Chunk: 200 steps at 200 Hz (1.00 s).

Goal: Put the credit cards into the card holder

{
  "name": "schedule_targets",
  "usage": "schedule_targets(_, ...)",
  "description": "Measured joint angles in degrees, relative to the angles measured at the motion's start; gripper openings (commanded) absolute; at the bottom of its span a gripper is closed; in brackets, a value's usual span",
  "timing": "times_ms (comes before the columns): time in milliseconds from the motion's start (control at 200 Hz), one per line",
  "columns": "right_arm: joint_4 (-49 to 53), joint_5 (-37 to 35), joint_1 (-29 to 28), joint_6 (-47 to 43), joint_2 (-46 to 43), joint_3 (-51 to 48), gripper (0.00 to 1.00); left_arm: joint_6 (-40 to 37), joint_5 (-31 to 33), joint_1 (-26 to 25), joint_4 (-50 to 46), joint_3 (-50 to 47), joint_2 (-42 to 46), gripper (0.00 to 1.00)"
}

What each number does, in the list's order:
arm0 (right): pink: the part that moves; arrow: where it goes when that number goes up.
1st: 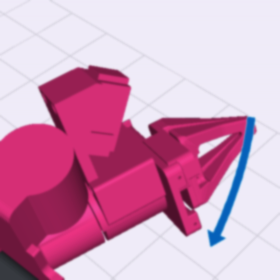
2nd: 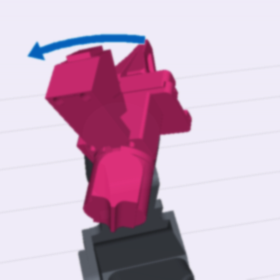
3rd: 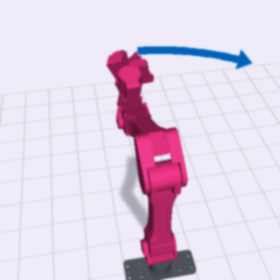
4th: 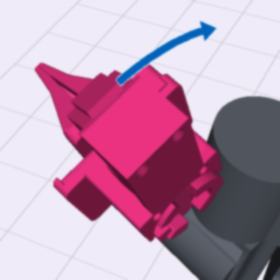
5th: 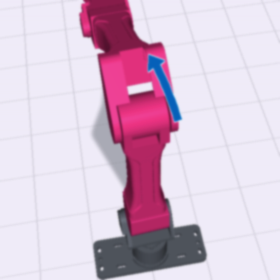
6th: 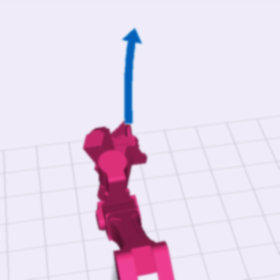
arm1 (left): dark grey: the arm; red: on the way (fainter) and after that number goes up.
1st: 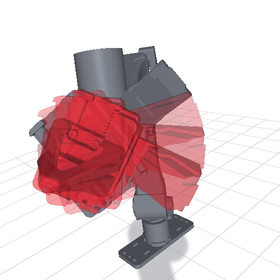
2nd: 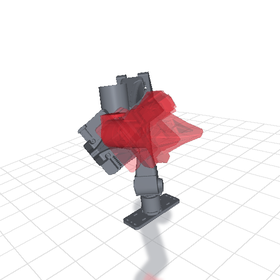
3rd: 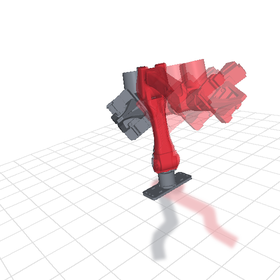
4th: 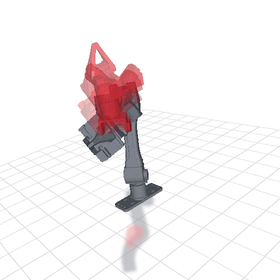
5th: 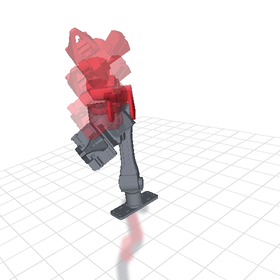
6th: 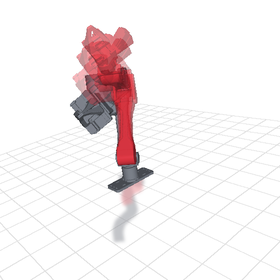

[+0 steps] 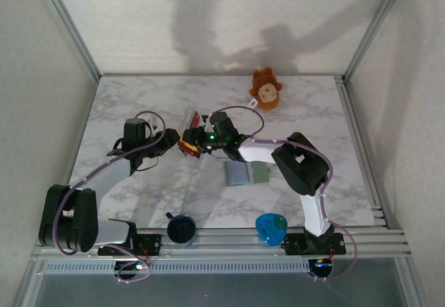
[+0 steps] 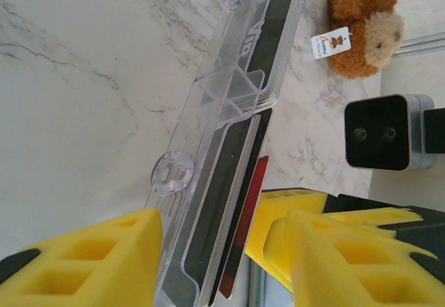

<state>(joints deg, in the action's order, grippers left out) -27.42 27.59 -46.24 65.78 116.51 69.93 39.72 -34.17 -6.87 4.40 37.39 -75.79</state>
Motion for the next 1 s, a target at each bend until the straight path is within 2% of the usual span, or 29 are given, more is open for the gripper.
schedule_targets(265,-1.07,1.11,0.24,0.94,0.28,0.0,0.37,-0.13,0.09,0.0,-1.03,0.13,0.26,0.46)
schedule_targets(375,-1.84,1.27,0.24,1.18,0.28,0.0,0.36,-0.63,0.59,0.0,-2.1,0.52,0.92,0.57)
schedule_targets(481,-2.99,1.75,0.31,1.36,0.28,0.0,0.35,-0.92,1.7,0.0,-3.26,0.74,2.1,0.6)
schedule_targets(551,-3.52,2.1,0.33,1.38,0.28,0.02,0.34,-1.05,2.01,0.0,-3.87,0.96,2.71,0.59)
schedule_targets(671,-4.13,2.19,0.35,1.38,0.7,0.02,0.34,-1.99,1.92,-0.22,-4.57,1.81,3.21,0.5)
schedule_targets(761,-4.15,2.29,0.35,1.4,1.16,0.02,0.34,-2.25,1.79,-0.33,-4.66,2.08,3.43,0.5)
schedule_targets(866,-4.02,2.27,0.35,1.49,1.27,0.02,0.41,-2.69,2.1,-0.33,-5.51,2.47,3.43,0.52)
schedule_targets(1001,-2.36,2.45,0.35,0.61,1.14,0.02,0.44,-3.52,2.69,-0.33,-7.08,3.02,3.43,0.5)
